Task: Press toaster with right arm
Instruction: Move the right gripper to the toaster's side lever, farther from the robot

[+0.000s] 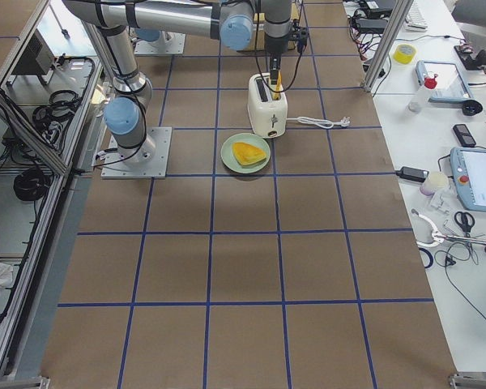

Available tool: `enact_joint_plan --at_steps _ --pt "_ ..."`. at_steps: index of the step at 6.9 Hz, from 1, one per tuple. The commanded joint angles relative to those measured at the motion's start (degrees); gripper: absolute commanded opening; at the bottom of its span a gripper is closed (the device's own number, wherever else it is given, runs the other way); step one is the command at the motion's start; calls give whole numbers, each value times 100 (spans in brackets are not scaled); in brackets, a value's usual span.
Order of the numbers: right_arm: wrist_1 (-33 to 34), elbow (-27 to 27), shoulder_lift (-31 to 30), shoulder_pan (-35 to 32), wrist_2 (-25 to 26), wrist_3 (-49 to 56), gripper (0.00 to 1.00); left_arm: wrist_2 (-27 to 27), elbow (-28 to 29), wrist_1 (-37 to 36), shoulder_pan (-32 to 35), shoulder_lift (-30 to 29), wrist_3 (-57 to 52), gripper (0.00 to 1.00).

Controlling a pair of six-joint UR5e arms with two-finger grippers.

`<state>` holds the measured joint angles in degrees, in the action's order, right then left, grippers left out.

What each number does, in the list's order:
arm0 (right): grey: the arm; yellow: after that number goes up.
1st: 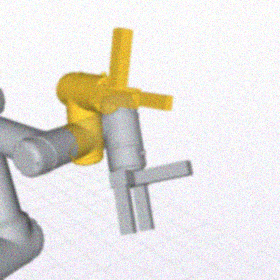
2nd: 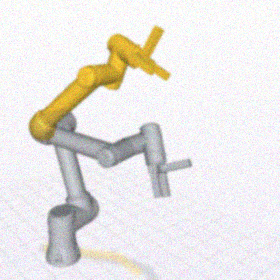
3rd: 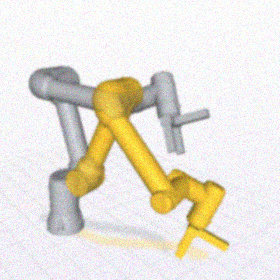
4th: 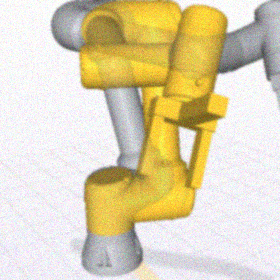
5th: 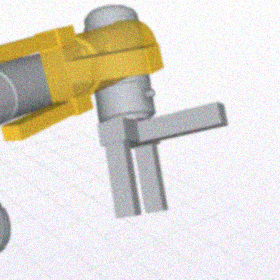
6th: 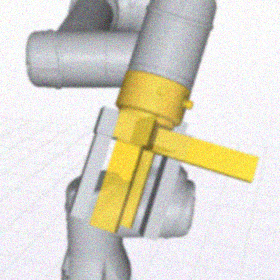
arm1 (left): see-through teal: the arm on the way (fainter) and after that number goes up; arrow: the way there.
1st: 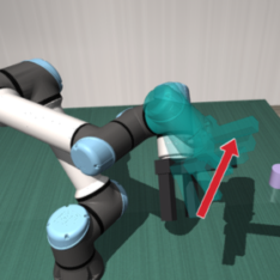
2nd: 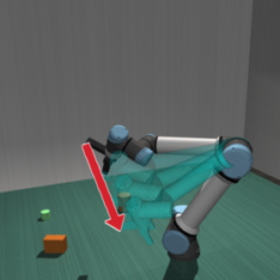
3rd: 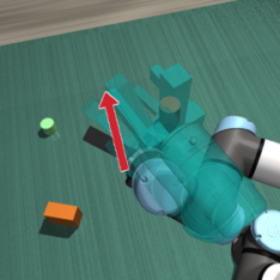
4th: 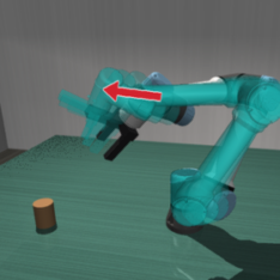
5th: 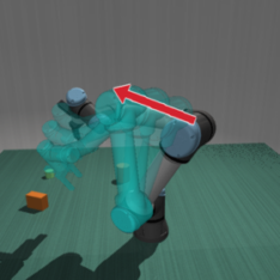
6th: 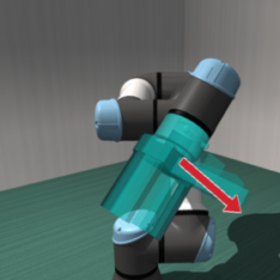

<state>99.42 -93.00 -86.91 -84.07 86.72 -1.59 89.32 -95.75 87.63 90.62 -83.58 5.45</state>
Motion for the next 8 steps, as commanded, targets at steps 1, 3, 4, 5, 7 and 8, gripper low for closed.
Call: enact_joint_plan --at_steps 1,3,4,5,7,8 --pt "-10 -103 77 687 -409 709 0 -3 4 0 0 0 0 100" --pt "191 -393 270 848 -655 853 0 6 -5 0 0 0 0 100" --pt "209 -498 410 971 -882 871 0 6 4 0 0 0 0 100" --pt "209 -595 534 1163 -1111 941 0 6 4 0 0 0 0 100" --pt "453 -893 605 1271 -1516 959 0 6 4 0 0 0 0 100" --pt "647 -1078 640 1279 -1543 968 0 6 -5 0 0 0 0 100"
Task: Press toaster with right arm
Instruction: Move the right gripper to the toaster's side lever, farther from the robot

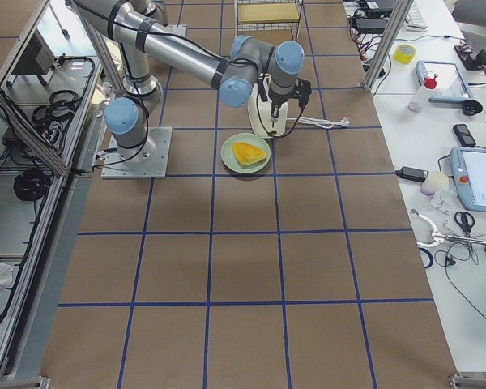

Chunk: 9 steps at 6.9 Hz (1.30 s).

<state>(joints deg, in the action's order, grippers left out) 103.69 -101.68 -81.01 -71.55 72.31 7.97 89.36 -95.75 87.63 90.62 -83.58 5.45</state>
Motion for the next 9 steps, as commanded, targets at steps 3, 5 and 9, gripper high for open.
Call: enact_joint_plan --at_steps 3,5,9 --pt "284 -317 59 44 -86 47 0 2 -5 0 0 0 0 100" --pt "284 -379 85 44 -103 38 0 -7 -5 0 0 0 0 100" --pt "407 -405 226 44 -95 47 0 -7 4 0 0 0 0 100"
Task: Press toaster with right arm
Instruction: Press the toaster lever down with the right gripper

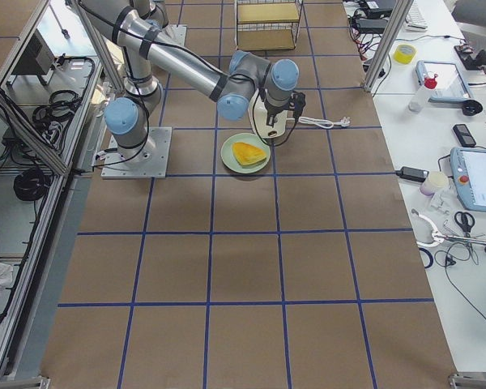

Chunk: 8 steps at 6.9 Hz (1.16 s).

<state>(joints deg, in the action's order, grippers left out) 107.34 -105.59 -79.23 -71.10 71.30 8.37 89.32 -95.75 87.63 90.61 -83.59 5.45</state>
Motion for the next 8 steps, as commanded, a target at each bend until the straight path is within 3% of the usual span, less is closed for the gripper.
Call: enact_joint_plan --at_steps 1,8 --pt "120 -23 109 0 -2 -2 0 7 3 0 0 0 0 100" --pt "244 -32 276 0 -2 -2 0 -2 3 0 0 0 0 100"
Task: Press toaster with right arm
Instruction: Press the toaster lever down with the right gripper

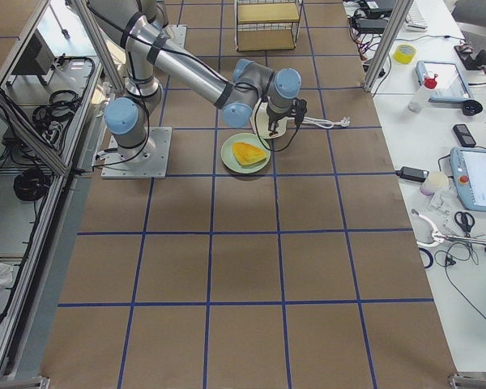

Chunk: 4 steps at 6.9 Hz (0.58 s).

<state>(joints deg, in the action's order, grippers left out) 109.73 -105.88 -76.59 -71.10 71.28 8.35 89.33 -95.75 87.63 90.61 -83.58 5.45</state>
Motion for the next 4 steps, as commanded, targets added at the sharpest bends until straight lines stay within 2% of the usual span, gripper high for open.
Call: enact_joint_plan --at_steps 1,4 --pt "13 -55 13 0 0 0 0 6 -5 0 0 0 0 100" --pt "189 -126 -31 0 17 -87 0 -3 4 0 0 0 0 100"
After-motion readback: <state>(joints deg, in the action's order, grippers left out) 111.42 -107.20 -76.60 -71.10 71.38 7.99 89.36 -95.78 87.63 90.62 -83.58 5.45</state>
